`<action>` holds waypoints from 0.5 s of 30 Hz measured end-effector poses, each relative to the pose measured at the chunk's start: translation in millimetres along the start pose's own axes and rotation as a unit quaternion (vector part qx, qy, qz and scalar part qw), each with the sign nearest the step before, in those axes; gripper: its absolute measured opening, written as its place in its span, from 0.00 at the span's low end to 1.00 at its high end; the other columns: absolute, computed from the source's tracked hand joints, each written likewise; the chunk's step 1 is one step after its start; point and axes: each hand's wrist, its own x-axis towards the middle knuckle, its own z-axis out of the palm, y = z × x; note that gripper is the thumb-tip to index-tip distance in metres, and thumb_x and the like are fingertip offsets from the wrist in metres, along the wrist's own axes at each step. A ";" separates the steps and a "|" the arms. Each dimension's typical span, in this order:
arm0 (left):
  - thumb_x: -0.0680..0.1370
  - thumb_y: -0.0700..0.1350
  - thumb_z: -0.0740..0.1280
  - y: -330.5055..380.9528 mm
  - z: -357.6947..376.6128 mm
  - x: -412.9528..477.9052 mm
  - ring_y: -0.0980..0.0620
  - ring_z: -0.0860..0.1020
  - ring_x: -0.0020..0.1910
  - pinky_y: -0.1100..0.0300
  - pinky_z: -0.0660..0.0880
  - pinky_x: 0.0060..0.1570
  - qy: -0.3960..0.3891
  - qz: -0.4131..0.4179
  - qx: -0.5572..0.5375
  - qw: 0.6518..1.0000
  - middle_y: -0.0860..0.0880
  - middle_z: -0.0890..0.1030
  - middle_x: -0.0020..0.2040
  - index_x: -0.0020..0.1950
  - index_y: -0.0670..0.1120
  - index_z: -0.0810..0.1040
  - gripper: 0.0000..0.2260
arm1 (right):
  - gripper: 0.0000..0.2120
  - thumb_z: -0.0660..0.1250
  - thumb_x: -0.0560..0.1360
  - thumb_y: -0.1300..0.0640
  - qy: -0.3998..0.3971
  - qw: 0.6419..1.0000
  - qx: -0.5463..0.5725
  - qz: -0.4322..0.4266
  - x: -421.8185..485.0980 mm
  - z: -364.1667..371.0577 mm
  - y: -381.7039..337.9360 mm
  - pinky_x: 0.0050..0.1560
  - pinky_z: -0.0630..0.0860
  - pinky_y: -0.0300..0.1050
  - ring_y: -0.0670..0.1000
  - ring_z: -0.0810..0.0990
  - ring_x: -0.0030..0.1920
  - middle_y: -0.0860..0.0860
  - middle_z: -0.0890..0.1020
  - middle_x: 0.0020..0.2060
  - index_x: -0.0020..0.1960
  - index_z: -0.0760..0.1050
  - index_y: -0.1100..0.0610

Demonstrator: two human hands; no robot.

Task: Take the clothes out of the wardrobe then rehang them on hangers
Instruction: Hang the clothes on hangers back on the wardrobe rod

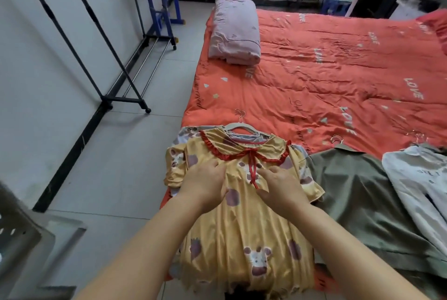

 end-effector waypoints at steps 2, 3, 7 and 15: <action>0.78 0.54 0.61 -5.6 3.8 43.7 0.48 0.68 0.64 0.54 0.67 0.60 -0.010 -0.015 -0.009 1.000 0.49 0.70 0.65 0.69 0.48 0.66 0.21 | 0.22 0.63 0.76 0.50 -0.018 1.000 0.002 -0.004 47.2 2.7 17.7 0.62 0.68 0.47 0.54 0.70 0.64 0.51 0.71 0.64 0.69 0.67 0.51; 0.78 0.54 0.60 -7.3 6.9 65.9 0.48 0.68 0.64 0.54 0.66 0.60 -0.015 -0.022 -0.017 1.000 0.49 0.69 0.66 0.69 0.48 0.65 0.21 | 0.22 0.63 0.75 0.50 -0.028 1.000 0.002 0.000 70.1 4.6 26.9 0.62 0.69 0.48 0.54 0.70 0.64 0.51 0.72 0.64 0.68 0.68 0.51; 0.78 0.52 0.60 -13.3 30.2 154.7 0.49 0.67 0.65 0.54 0.66 0.61 -0.037 -0.041 -0.044 0.998 0.50 0.68 0.67 0.70 0.47 0.64 0.22 | 0.19 0.65 0.73 0.51 -0.062 0.998 0.008 0.008 165.7 19.4 71.2 0.60 0.71 0.50 0.55 0.72 0.61 0.52 0.75 0.60 0.63 0.73 0.54; 0.79 0.52 0.61 -34.7 104.0 287.1 0.49 0.67 0.66 0.54 0.66 0.64 -0.083 -0.056 -0.066 0.993 0.49 0.68 0.67 0.71 0.46 0.64 0.22 | 0.19 0.62 0.76 0.52 -0.097 0.995 -0.013 0.030 322.8 77.7 138.7 0.59 0.70 0.49 0.55 0.72 0.61 0.53 0.73 0.61 0.65 0.71 0.53</action>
